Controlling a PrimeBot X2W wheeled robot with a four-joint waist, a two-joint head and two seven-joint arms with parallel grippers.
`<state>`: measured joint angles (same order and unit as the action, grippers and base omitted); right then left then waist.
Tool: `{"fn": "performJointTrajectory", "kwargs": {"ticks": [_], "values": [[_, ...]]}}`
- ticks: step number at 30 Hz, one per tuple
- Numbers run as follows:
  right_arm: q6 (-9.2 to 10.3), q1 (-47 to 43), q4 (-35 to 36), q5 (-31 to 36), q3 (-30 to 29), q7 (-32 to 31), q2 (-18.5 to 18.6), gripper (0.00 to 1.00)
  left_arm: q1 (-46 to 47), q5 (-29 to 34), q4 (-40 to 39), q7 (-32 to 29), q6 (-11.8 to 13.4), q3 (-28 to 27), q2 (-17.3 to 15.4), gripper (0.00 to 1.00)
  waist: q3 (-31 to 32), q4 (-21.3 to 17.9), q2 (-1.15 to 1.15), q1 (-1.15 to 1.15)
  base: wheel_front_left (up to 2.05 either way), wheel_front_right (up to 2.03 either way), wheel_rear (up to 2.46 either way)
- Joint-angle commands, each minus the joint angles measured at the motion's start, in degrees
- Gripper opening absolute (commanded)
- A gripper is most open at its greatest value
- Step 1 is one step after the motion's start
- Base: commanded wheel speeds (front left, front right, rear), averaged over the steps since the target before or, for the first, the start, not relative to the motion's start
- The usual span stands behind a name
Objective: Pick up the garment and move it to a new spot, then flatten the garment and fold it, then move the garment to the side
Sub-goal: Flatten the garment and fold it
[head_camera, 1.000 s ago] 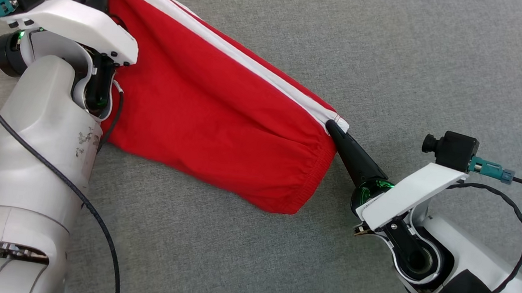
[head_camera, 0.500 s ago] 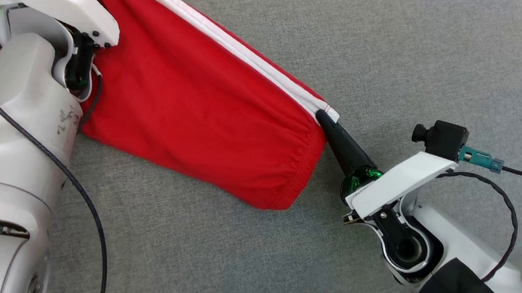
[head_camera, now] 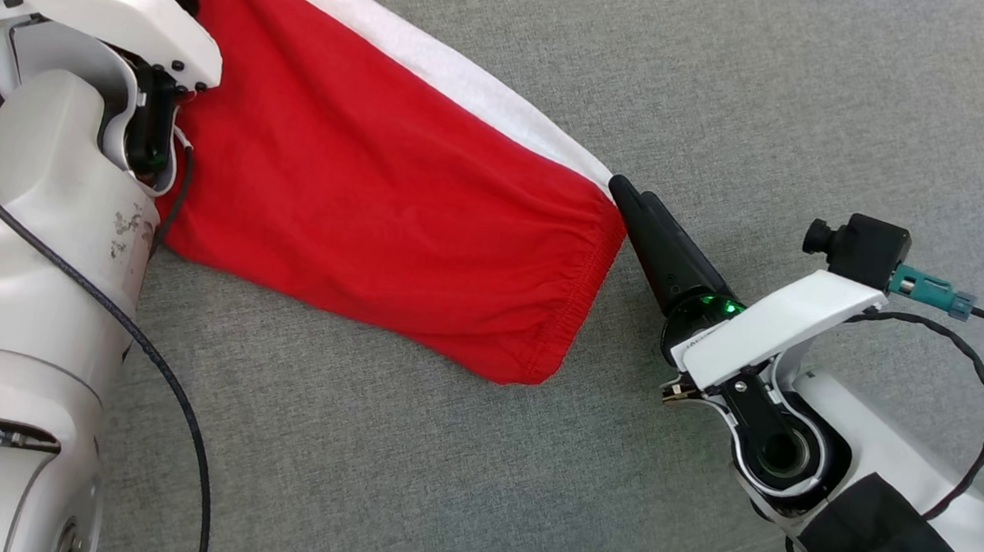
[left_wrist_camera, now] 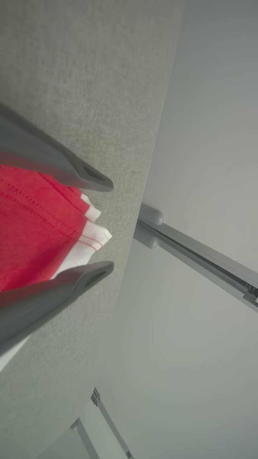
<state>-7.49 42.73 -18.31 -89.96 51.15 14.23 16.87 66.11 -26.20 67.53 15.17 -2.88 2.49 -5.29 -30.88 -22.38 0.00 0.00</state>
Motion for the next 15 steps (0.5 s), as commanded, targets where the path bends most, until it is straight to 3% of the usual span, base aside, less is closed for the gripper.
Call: {"fn": "performJointTrajectory", "kwargs": {"ticks": [1,15], "values": [[-0.01,-0.7,0.1,0.3,-0.4,0.5,0.7,1.00,-1.6,0.2,0.2,-0.1,0.3,-0.6,-0.3,1.00,0.7,0.3,0.00,0.00,0.00,0.00,0.00],[-0.01,-5.0,2.0,4.7,-3.9,1.0,4.4,1.00,-9.8,1.5,-14.1,0.0,-1.8,-6.7,1.6,1.00,7.4,3.6,0.00,0.00,0.00,0.00,0.00]]}}
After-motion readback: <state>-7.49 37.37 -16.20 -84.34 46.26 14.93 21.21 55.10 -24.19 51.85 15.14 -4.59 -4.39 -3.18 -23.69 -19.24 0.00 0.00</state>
